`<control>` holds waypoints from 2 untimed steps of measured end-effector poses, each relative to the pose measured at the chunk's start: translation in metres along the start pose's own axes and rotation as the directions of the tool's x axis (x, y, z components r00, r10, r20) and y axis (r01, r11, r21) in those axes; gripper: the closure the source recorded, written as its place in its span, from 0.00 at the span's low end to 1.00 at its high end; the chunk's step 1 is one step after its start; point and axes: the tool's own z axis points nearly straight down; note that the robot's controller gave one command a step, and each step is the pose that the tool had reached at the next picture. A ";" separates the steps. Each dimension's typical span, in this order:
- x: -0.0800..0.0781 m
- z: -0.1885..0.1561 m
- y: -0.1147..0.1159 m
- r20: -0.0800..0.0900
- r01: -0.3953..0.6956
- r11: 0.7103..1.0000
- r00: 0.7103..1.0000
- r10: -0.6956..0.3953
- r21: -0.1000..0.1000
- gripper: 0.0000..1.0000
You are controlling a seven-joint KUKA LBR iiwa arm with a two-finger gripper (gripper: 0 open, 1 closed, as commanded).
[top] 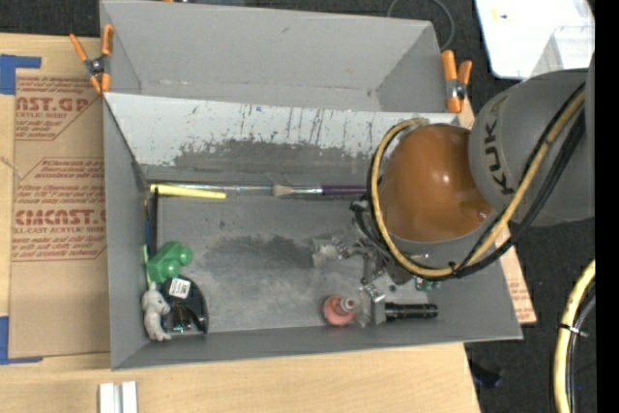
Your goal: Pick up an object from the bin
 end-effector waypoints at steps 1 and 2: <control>0.001 -0.014 0.016 0.000 0.093 0.996 0.996 -0.093 0.000 0.00; -0.008 -0.007 0.038 0.001 0.435 0.900 0.900 -0.435 0.001 0.00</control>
Offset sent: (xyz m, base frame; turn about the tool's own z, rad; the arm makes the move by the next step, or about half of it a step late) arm -0.0094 0.0416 0.0049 -0.4662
